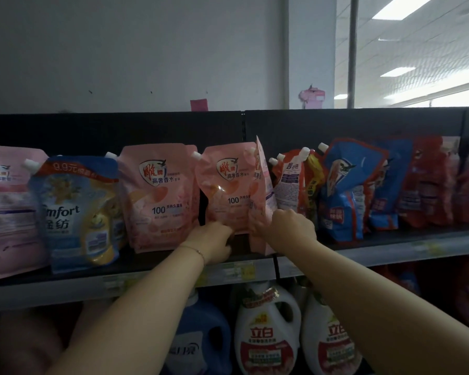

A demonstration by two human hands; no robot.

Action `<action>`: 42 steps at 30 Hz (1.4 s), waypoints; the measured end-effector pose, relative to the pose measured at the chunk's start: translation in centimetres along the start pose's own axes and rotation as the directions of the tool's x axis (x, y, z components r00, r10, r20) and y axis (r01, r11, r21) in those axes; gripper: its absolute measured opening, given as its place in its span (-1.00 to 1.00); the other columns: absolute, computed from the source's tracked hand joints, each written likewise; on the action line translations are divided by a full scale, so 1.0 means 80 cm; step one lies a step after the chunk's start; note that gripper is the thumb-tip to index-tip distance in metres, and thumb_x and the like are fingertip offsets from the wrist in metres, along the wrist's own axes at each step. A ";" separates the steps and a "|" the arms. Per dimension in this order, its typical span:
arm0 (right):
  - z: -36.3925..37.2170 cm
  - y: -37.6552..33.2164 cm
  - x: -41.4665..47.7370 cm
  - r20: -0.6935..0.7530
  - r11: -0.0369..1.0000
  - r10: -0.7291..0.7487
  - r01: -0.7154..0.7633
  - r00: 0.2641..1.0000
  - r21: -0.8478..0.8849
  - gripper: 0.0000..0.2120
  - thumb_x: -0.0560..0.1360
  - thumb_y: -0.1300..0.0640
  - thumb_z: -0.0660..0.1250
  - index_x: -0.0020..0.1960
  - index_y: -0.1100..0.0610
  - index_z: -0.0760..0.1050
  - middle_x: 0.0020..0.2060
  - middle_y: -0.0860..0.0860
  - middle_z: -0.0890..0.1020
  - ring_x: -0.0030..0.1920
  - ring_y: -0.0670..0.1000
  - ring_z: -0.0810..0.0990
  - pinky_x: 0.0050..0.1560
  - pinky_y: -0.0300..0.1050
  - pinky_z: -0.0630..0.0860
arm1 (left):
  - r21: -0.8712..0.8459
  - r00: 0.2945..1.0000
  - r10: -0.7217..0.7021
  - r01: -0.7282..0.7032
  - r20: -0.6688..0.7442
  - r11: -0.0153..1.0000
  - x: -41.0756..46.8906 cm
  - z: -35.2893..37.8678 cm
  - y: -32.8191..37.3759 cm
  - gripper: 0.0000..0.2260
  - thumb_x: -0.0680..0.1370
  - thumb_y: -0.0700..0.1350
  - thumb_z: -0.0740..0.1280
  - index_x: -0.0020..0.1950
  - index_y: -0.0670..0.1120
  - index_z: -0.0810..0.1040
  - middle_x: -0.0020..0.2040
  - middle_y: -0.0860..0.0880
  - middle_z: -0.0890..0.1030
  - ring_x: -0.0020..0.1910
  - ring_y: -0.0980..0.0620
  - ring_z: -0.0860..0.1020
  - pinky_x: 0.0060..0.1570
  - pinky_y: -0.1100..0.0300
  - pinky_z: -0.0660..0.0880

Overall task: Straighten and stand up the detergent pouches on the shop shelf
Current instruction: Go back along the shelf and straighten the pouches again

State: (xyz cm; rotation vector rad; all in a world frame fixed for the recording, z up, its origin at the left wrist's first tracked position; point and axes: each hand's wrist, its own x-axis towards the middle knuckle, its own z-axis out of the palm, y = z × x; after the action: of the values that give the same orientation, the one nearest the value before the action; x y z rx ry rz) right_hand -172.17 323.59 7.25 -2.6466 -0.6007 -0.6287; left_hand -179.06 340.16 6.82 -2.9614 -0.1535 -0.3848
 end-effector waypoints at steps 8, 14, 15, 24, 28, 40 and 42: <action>0.030 -0.014 0.016 0.075 0.834 0.080 -0.107 0.994 0.541 -0.62 0.63 -0.03 0.15 0.35 0.16 0.32 0.13 0.20 0.57 0.14 0.23 0.55 -0.06 -0.09 0.36 | 0.075 0.997 0.065 -0.067 0.030 0.995 -0.024 -0.011 0.019 -0.67 0.60 -0.01 0.22 0.37 0.02 0.40 0.21 -0.03 0.38 0.17 -0.04 0.44 -0.03 0.10 0.32; 0.040 -0.013 -0.001 -0.059 0.683 0.034 0.020 0.998 0.730 -0.62 0.64 0.08 0.13 0.45 -0.02 0.33 0.02 0.08 0.60 0.03 0.11 0.57 0.05 0.02 0.54 | 0.055 0.991 0.033 -0.040 0.127 0.998 -0.029 -0.002 0.020 -0.60 0.59 -0.01 0.22 0.43 0.03 0.33 0.31 -0.03 0.36 0.23 -0.05 0.43 0.00 0.10 0.33; 0.039 -0.010 -0.002 -0.068 0.634 0.014 0.044 0.998 0.772 -0.62 0.64 0.08 0.14 0.45 -0.06 0.36 0.01 0.03 0.58 0.03 0.06 0.56 0.03 -0.04 0.54 | 0.042 0.990 0.026 -0.032 0.135 0.999 -0.030 0.000 0.017 -0.59 0.58 -0.01 0.23 0.44 0.03 0.32 0.33 -0.03 0.35 0.24 -0.05 0.42 0.02 0.10 0.36; 0.013 -0.013 0.013 -0.262 0.473 0.031 0.217 0.965 0.854 -0.76 0.67 0.06 0.10 -0.09 0.08 0.46 -0.27 -0.02 0.57 -0.35 -0.16 0.51 -0.40 -0.43 0.42 | -0.395 0.984 -0.136 0.173 0.118 0.902 -0.023 0.003 -0.004 -0.35 0.52 0.03 0.40 0.52 -0.04 0.18 0.37 -0.07 0.40 0.27 -0.04 0.42 0.27 0.12 0.41; 0.003 -0.017 0.015 -0.311 0.473 -0.129 0.334 0.941 0.815 -0.76 0.67 0.07 0.12 -0.08 0.13 0.46 -0.25 -0.05 0.58 -0.32 -0.23 0.56 -0.34 -0.32 0.52 | -0.760 0.977 -0.212 0.156 0.024 0.630 -0.025 0.000 -0.004 -0.31 0.40 -0.08 0.55 0.39 0.08 0.23 0.20 0.16 0.40 0.25 0.17 0.35 0.20 0.33 0.32; 0.022 -0.022 0.019 -0.338 0.393 -0.191 0.387 0.922 0.834 -0.79 0.65 0.06 0.13 -0.14 -0.06 0.41 -0.31 -0.03 0.58 -0.33 -0.15 0.58 -0.35 -0.24 0.54 | -0.908 0.941 -0.338 0.135 -0.008 0.396 0.000 0.018 -0.008 0.20 0.21 -0.07 0.65 0.54 0.11 -0.17 0.44 0.04 0.29 0.45 -0.04 0.26 0.41 -0.10 0.31; 0.023 -0.020 0.020 -0.338 0.384 -0.225 0.402 0.914 0.831 -0.79 0.65 0.08 0.14 -0.16 -0.03 0.39 -0.35 -0.05 0.54 -0.40 -0.20 0.53 -0.41 -0.32 0.45 | -0.913 0.941 -0.338 0.113 -0.029 0.392 0.004 0.028 -0.010 0.25 0.18 -0.05 0.66 0.51 0.20 -0.25 0.43 0.07 0.26 0.43 -0.04 0.26 0.36 -0.16 0.36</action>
State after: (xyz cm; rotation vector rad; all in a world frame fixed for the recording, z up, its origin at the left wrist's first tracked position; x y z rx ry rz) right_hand -171.01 326.26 6.89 -1.4372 -1.0469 -0.4298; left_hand -178.32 341.30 4.89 -3.9397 -0.4726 -1.1668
